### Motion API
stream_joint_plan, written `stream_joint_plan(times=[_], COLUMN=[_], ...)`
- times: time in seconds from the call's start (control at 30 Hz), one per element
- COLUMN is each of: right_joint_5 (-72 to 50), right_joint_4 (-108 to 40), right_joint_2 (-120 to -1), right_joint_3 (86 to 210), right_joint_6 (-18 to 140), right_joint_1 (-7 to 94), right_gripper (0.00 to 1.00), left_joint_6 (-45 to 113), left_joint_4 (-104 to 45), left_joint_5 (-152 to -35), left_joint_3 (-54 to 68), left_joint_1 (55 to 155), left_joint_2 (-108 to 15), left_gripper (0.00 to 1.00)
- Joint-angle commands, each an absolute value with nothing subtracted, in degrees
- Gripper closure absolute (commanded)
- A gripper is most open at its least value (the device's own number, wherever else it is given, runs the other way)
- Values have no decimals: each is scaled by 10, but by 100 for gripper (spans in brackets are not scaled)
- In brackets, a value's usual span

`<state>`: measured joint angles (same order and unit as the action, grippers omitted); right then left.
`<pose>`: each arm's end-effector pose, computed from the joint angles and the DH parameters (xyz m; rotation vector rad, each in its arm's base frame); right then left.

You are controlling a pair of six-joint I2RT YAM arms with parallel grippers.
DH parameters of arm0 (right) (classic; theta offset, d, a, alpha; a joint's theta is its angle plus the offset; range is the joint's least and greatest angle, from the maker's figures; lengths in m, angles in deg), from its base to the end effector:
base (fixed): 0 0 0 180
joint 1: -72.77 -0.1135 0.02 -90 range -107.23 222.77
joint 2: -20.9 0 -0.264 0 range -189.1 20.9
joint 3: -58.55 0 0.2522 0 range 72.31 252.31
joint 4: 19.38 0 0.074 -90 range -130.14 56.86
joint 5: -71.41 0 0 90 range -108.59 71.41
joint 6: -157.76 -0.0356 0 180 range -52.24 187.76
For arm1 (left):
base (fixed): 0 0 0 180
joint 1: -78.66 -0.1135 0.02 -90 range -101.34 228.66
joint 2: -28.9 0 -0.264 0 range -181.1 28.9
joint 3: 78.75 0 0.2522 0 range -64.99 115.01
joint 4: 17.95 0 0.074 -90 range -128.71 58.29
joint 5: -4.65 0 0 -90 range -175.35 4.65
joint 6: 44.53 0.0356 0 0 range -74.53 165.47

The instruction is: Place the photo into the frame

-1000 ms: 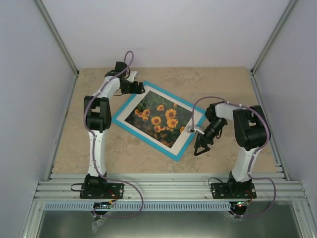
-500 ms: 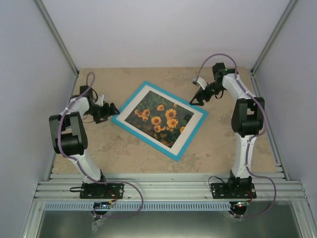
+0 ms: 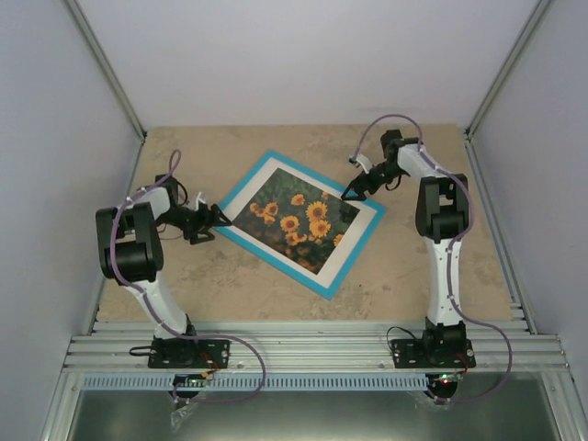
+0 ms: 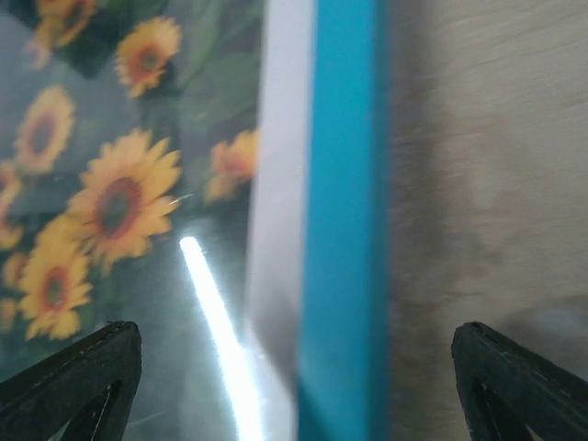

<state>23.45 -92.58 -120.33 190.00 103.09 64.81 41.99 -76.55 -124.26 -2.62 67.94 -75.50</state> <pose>0.4787 0.0910 0.1363 -1.0517 2.4783 0.9658 0.3120 0.0363 0.1482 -0.3280 2.8575 -1.0090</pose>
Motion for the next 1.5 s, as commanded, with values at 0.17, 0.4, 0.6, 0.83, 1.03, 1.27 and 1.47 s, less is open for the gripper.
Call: stream_joint_plan(times=[0.17,0.4,0.6,0.83,1.03,1.27,1.47], right_joint_5=[288,297,293,304,288,268,253], right_joint_4=[-958,-974,-966,-957,-944,-931,-935], right_joint_2=[-1098,-1005,-975,-973,-970,-953,-943], right_joint_3=[1647,1484,1425,1410,1406,1447,1503], right_joint_6=[1091,1133,1134,1126,1113,1081,1068], right_joint_1=[644,643,632,619,615,634,663], right_gripper=[9,10,10,11,11,11,10], left_joint_6=[408,405,402,402,404,426,442], left_joint_4=[-721,-698,-685,-677,-674,-704,-726], left_joint_5=[-1293,-1271,-1268,-1274,-1276,-1242,-1219], left_joint_3=[121,203,215,216,201,207,219], left_joint_1=[719,759,777,803,803,791,731], left_joint_2=[-891,-954,-976,-986,-980,-943,-891], left_gripper=[20,22,22,22,22,15,1])
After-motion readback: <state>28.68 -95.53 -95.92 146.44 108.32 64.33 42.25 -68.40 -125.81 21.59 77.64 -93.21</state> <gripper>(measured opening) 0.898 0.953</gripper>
